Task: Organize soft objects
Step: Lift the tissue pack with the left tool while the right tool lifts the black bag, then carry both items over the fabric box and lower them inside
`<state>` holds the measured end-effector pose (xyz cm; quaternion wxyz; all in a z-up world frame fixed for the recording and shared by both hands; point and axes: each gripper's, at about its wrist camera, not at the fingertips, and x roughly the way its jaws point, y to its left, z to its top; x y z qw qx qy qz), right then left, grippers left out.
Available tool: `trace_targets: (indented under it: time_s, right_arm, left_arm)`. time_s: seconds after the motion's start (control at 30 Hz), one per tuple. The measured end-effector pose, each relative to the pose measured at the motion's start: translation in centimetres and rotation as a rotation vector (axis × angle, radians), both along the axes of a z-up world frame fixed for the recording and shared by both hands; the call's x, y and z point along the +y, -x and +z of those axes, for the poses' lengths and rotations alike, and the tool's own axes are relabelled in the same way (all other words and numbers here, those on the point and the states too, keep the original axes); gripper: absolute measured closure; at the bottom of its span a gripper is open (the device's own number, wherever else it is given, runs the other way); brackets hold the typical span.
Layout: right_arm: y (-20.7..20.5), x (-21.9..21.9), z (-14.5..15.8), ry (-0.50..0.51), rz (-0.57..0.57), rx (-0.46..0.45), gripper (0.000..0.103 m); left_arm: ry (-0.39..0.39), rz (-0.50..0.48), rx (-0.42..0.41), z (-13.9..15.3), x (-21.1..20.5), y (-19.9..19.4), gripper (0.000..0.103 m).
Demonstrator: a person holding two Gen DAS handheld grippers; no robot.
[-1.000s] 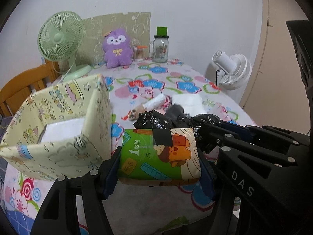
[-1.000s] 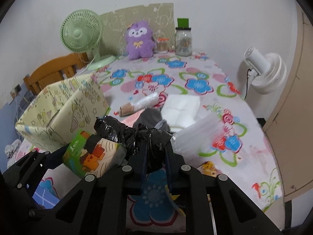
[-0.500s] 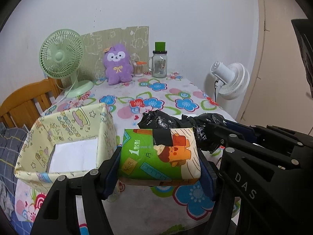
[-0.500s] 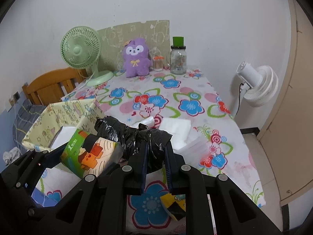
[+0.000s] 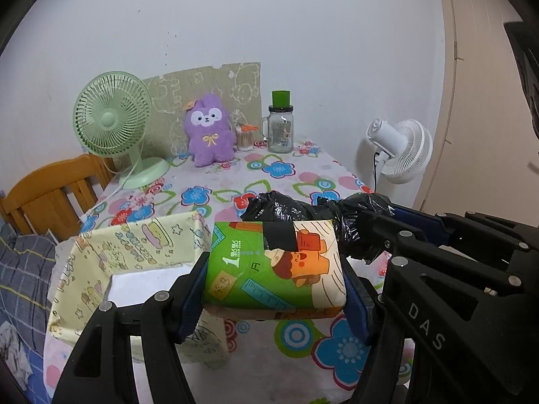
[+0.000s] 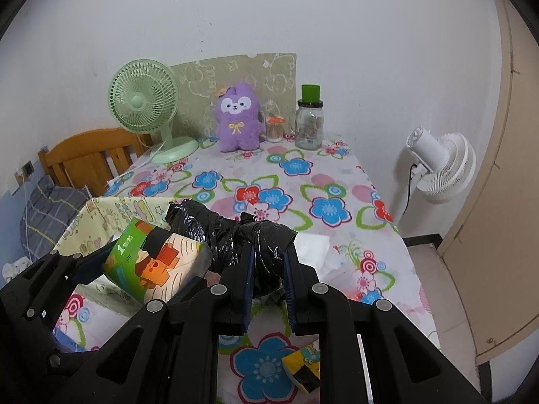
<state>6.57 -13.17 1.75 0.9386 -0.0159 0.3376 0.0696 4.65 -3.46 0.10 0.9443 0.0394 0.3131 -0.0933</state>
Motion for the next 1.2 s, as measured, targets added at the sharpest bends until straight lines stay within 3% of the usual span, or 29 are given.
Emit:
trace_targets:
  time_s: [0.77, 1.2]
  right_arm:
    - [-2.7, 6.6, 1.2, -0.002, 0.090, -0.011, 0.085]
    - [-5.0, 11.0, 0.5, -0.015, 0.146, 0.000, 0.085]
  left_arm:
    - [-0.004, 0.087, -0.019, 0.9, 6.0, -1.5, 0.031]
    - [-0.005, 0.177, 0.008, -0.5, 11.3, -3.3, 0.031]
